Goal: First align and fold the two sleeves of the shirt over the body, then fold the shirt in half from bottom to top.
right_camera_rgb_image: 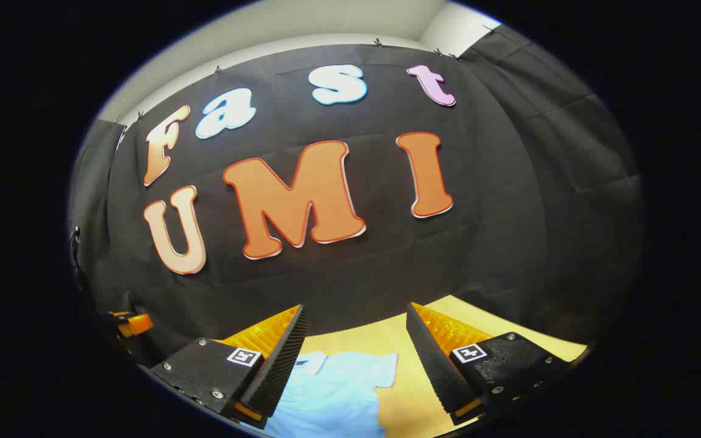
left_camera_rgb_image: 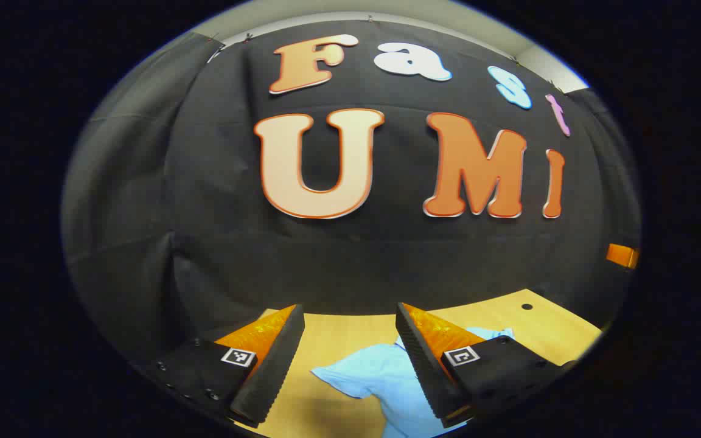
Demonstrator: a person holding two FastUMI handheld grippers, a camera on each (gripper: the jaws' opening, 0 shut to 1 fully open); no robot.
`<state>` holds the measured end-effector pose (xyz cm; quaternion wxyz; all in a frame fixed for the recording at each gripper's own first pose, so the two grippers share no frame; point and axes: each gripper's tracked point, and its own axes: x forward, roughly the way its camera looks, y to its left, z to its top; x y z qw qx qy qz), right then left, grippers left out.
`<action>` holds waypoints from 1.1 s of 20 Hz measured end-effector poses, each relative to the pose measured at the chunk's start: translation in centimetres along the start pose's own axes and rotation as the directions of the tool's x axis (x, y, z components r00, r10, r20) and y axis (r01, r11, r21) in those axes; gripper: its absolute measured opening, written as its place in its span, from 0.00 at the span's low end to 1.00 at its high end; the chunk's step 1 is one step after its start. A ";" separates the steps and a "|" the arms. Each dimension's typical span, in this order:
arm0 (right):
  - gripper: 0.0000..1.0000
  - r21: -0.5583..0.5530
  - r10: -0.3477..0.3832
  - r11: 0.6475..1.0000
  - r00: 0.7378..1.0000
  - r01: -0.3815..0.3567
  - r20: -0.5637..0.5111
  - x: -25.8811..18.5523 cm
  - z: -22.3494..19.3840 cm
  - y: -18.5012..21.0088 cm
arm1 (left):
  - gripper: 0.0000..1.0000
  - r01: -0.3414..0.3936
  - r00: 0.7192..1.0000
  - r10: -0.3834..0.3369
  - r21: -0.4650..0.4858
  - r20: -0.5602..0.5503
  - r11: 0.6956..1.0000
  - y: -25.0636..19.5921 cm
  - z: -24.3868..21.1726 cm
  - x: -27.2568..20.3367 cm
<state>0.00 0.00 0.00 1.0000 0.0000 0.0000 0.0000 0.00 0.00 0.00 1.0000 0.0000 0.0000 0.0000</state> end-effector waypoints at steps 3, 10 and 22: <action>1.00 -0.046 -0.026 0.999 1.000 0.025 -0.015 0.9 1.0 1.6 | 0.96 -0.068 0.998 0.068 -0.025 -0.003 0.997 4.4 0.4 0.9; 0.98 -0.189 -0.042 0.982 0.992 0.018 -0.121 4.2 -0.5 1.7 | 0.96 -0.148 0.989 0.147 -0.115 -0.016 0.982 6.2 1.4 2.1; 0.98 -0.223 -0.148 0.974 0.881 0.049 -0.450 10.8 -8.4 -4.7 | 0.96 -0.173 0.985 0.173 -0.060 -0.012 0.983 3.1 1.4 4.8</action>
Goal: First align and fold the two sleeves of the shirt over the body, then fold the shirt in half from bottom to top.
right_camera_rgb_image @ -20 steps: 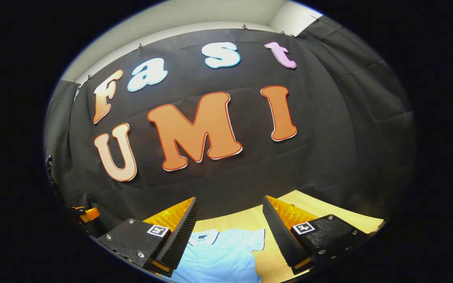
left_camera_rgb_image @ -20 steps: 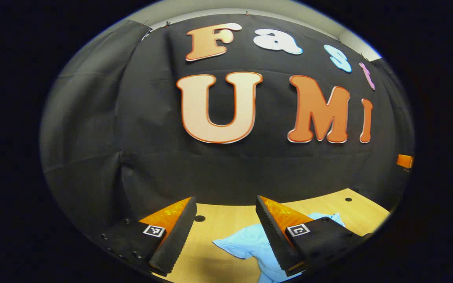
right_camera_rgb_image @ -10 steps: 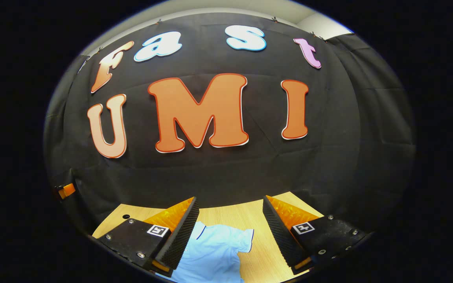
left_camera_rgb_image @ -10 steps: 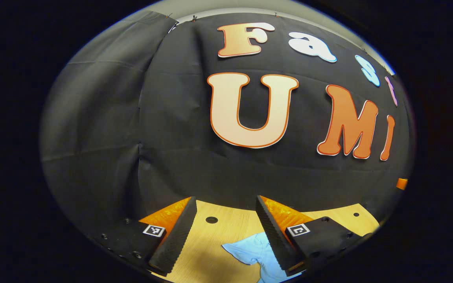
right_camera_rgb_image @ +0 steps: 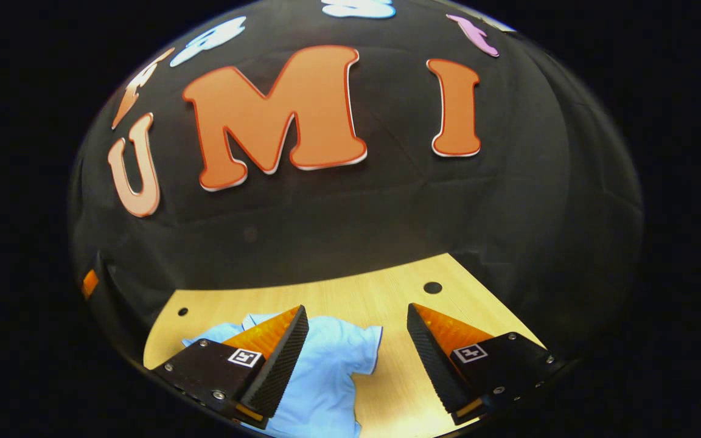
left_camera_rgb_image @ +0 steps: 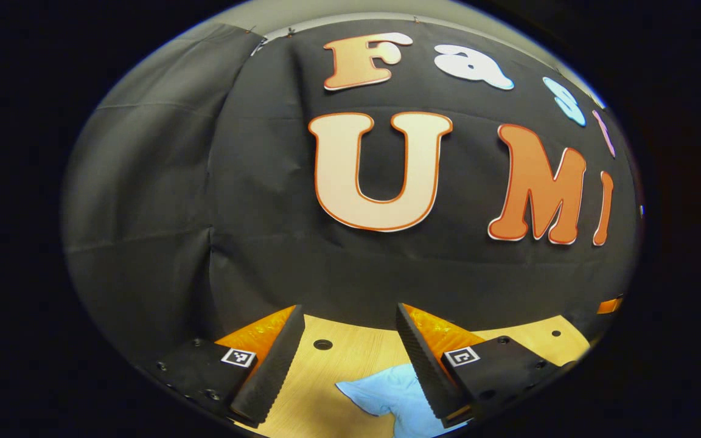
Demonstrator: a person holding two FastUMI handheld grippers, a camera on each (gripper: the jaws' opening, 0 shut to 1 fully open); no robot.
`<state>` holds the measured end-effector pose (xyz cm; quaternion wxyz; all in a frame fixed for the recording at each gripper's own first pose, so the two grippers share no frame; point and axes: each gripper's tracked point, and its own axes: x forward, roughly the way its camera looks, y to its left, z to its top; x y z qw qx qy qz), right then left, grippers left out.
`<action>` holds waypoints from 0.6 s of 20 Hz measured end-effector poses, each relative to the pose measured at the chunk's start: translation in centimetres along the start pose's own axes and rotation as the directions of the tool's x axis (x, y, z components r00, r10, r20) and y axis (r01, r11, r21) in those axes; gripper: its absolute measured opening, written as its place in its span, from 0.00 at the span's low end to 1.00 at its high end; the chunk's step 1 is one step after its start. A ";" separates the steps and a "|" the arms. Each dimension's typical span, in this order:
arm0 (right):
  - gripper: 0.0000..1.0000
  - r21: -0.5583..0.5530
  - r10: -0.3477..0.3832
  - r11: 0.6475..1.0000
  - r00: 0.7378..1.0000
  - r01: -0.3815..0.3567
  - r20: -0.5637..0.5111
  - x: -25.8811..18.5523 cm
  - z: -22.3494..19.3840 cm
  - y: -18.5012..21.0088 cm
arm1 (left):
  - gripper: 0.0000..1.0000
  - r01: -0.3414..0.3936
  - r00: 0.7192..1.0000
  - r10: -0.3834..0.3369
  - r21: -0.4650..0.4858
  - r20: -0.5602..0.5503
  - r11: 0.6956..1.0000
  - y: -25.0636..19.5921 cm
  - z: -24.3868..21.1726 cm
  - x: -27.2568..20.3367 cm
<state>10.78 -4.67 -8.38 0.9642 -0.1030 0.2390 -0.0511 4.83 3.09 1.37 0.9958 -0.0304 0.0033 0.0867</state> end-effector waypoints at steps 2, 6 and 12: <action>0.98 -0.031 -0.013 0.999 0.994 0.010 -0.110 1.9 -2.4 0.0 | 0.97 0.020 1.000 -0.020 0.003 -0.011 1.000 -0.6 -0.4 0.7; 0.99 -0.071 -0.042 0.997 0.953 0.021 -0.301 8.0 -7.4 0.3 | 0.96 0.030 0.998 -0.030 -0.017 -0.050 0.999 -0.3 -2.2 1.7; 0.99 -0.164 -0.136 0.985 0.853 0.060 -0.503 15.3 -14.2 -1.7 | 0.97 -0.018 0.998 0.020 0.028 -0.067 0.999 2.7 -3.1 1.7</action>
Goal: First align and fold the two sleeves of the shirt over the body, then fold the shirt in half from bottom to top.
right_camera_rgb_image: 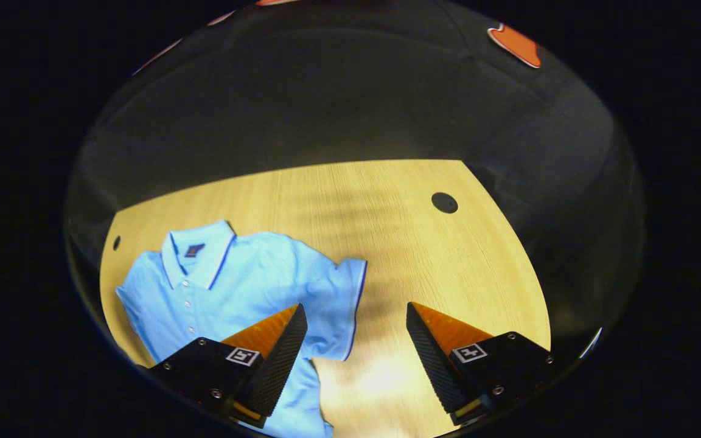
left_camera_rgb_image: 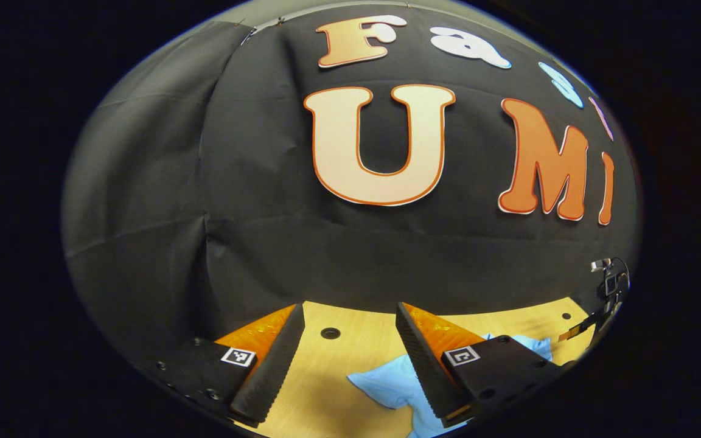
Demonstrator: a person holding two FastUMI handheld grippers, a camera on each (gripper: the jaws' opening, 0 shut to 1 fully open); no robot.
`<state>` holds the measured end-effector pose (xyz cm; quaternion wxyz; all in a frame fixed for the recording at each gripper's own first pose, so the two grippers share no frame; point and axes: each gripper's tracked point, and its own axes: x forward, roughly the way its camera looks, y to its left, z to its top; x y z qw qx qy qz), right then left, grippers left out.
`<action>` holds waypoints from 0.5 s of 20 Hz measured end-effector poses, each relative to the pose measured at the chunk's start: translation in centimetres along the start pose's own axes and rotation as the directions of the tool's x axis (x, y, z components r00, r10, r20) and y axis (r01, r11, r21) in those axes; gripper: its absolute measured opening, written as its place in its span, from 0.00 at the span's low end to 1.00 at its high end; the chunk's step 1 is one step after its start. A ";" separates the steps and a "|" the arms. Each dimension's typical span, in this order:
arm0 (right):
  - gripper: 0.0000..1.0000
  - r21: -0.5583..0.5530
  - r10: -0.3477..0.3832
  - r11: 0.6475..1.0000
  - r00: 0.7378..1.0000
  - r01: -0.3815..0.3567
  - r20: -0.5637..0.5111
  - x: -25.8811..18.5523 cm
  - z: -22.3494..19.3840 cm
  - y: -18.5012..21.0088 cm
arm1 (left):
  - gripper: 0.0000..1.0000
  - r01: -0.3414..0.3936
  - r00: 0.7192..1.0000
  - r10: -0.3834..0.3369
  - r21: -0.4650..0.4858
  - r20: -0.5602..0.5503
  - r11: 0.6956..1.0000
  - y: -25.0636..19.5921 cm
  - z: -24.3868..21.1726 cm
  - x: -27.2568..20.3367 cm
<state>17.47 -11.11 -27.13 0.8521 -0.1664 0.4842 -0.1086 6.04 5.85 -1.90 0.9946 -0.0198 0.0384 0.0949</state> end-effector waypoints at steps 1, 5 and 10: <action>0.99 0.001 0.011 1.000 1.000 -0.011 -0.021 1.0 -0.3 0.4 | 0.96 -0.009 1.000 0.009 -0.001 -0.006 1.000 0.6 -0.1 -0.1; 0.99 0.031 0.025 0.999 0.995 -0.022 -0.100 3.2 -1.5 1.0 | 0.96 -0.052 0.998 0.051 -0.016 -0.034 0.999 2.8 -1.4 -0.2; 1.00 0.039 0.023 0.999 0.988 -0.017 -0.153 4.1 -2.6 1.5 | 0.96 -0.073 0.996 0.072 -0.018 -0.055 0.997 3.5 -2.3 0.4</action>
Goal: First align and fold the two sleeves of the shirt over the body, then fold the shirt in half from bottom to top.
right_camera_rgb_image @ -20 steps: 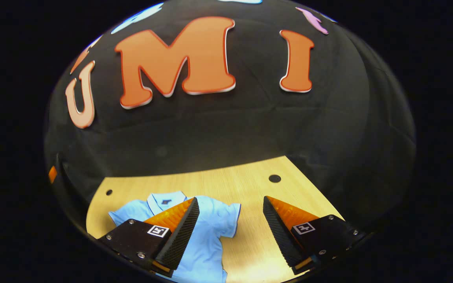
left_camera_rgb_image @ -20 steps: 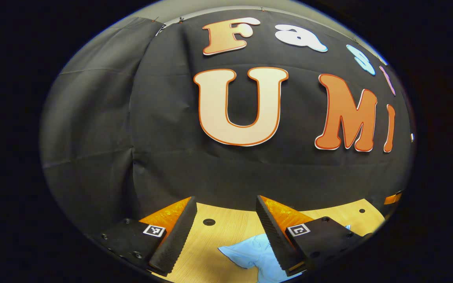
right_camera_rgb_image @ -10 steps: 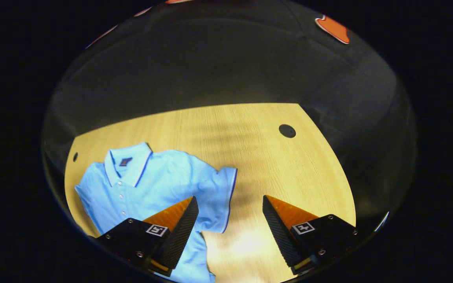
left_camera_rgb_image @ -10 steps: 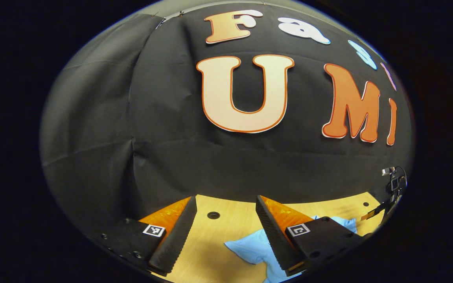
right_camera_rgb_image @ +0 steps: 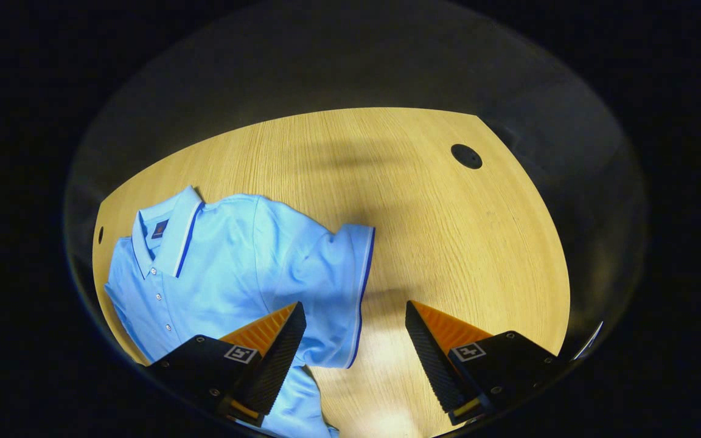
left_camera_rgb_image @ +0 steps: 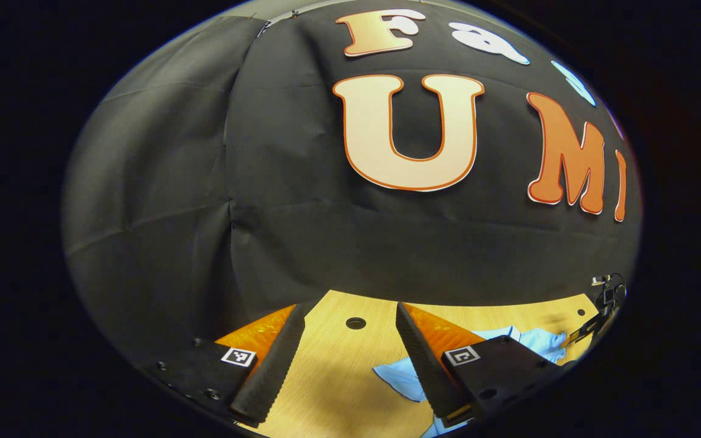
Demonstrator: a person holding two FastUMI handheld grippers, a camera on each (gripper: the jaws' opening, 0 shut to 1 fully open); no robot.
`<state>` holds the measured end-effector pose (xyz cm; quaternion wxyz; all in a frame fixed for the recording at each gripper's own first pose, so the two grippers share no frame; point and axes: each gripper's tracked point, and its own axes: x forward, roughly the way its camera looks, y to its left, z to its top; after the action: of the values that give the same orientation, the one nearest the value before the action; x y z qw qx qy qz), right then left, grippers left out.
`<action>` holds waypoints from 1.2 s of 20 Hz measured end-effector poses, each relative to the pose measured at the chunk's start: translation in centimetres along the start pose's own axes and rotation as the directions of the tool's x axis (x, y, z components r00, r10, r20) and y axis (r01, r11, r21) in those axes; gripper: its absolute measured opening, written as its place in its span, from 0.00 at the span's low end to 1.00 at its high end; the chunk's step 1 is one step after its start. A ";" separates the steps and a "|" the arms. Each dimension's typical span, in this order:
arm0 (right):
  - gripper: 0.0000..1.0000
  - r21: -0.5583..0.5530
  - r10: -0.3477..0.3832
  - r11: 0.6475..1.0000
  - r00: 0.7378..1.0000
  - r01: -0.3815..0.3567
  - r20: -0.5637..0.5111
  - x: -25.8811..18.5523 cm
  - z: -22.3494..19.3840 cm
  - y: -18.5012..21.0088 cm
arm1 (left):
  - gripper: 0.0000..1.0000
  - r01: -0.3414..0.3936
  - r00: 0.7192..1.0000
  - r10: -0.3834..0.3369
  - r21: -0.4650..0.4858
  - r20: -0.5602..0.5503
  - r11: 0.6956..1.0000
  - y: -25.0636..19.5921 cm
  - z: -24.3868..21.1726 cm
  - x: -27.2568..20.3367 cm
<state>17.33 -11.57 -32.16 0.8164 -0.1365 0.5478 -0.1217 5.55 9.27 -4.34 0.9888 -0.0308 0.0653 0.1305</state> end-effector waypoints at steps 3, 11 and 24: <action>0.92 0.011 0.010 1.000 1.000 -0.010 -0.016 0.3 -0.3 0.7 | 0.96 0.005 1.000 -0.005 -0.001 -0.007 1.000 0.1 -0.1 0.1; 0.24 0.034 0.012 0.999 0.998 -0.010 -0.058 1.0 -1.1 1.3 | 0.97 -0.007 1.000 0.007 -0.005 -0.022 1.000 1.2 -0.7 0.1; 0.01 -0.086 0.224 0.972 0.973 -0.219 0.056 -4.2 0.4 10.3 | 0.96 -0.001 0.999 0.000 -0.022 -0.045 1.000 3.6 -1.7 0.6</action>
<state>16.60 -0.48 -32.04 0.8363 -0.1108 0.5370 -0.0034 4.97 12.73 -6.21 0.9867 -0.0444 0.0860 0.1306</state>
